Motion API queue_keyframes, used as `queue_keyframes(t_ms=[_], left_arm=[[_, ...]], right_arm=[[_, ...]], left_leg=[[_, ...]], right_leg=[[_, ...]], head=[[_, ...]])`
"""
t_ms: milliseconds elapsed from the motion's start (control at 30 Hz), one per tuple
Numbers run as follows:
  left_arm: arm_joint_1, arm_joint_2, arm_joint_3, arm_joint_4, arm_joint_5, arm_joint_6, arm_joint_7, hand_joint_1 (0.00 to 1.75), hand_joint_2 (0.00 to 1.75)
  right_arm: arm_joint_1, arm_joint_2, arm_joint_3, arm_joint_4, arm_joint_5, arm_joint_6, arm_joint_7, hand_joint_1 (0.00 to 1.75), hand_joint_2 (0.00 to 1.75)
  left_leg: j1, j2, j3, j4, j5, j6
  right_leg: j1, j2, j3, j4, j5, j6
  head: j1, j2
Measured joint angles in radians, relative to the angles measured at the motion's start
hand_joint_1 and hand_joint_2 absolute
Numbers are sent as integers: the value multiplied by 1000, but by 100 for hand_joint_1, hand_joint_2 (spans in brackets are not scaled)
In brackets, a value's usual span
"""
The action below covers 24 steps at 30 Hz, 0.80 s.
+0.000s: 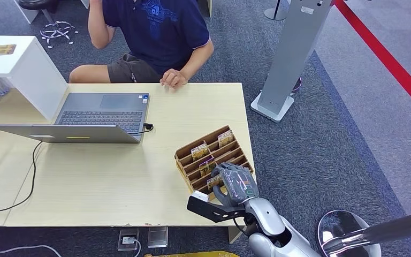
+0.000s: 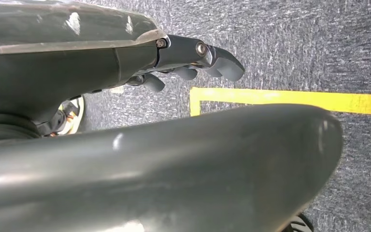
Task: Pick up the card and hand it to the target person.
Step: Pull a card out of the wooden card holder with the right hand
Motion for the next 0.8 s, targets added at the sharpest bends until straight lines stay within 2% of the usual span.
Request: queue_keyframes(t_ms=[367,800], left_arm=[[0,0,0,0,8,8,0,0,0],[0,0,0,0,7,-2,-1,0,0]], right_arm=[[-7,0,0,10,-6,0,-6,89,175],[-5,-3,0,10,-6,6,11,96,175]], left_leg=[[0,0,0,0,0,0],[0,0,0,0,0,0]], right_leg=[[0,0,0,0,0,0],[0,0,0,0,0,0]], head=[[0,0],[0,0]])
